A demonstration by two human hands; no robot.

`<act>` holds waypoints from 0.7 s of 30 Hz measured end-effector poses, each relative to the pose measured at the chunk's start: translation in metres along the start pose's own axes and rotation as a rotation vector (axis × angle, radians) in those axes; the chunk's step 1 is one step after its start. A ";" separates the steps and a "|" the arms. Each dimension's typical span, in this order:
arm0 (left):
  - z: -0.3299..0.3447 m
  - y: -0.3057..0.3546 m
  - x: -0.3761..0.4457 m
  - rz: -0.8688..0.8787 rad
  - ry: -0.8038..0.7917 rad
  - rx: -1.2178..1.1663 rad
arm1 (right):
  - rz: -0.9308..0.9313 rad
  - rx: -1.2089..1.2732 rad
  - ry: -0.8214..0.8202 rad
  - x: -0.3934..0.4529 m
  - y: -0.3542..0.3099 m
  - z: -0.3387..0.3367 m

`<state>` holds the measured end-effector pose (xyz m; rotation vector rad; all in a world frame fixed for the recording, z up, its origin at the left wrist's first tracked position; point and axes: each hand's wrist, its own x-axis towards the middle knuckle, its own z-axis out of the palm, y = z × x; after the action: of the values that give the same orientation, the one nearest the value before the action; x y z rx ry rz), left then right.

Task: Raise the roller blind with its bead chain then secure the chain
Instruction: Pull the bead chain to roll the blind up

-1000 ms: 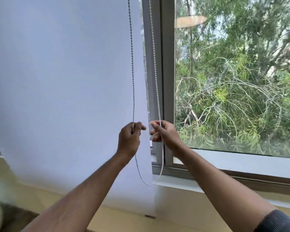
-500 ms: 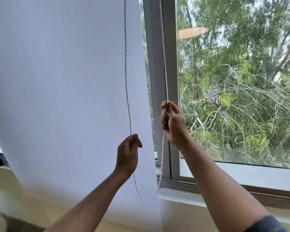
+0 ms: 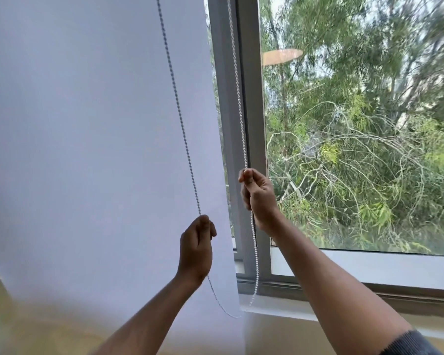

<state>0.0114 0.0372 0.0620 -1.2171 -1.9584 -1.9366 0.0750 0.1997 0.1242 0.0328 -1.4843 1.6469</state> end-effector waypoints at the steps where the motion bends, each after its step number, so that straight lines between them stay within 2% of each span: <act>1: 0.000 0.000 0.001 0.014 -0.005 0.010 | -0.004 -0.013 -0.002 0.001 -0.001 0.000; 6: 0.004 -0.006 -0.003 0.046 -0.022 0.030 | -0.003 -0.078 -0.018 -0.001 -0.002 -0.005; 10: 0.009 -0.010 0.000 0.014 -0.037 0.030 | 0.000 -0.266 0.024 -0.018 0.000 0.002; 12: 0.013 -0.014 0.000 0.031 -0.043 0.049 | -0.069 -0.410 0.119 -0.025 0.000 0.006; 15: 0.019 -0.017 -0.002 0.037 -0.025 0.018 | -0.294 -0.634 0.383 -0.035 -0.008 0.016; 17: 0.024 -0.017 -0.003 0.040 -0.027 0.003 | -0.440 -0.738 0.464 -0.040 -0.015 0.023; 19: 0.030 -0.016 -0.004 0.044 -0.036 0.004 | -0.564 -0.784 0.398 -0.044 -0.020 0.030; 21: 0.034 -0.016 -0.007 0.051 -0.044 0.019 | -0.549 -0.730 0.224 -0.049 -0.025 0.040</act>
<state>0.0213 0.0671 0.0398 -1.3026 -1.9423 -1.8779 0.0990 0.1363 0.1281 -0.1329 -1.6321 0.6044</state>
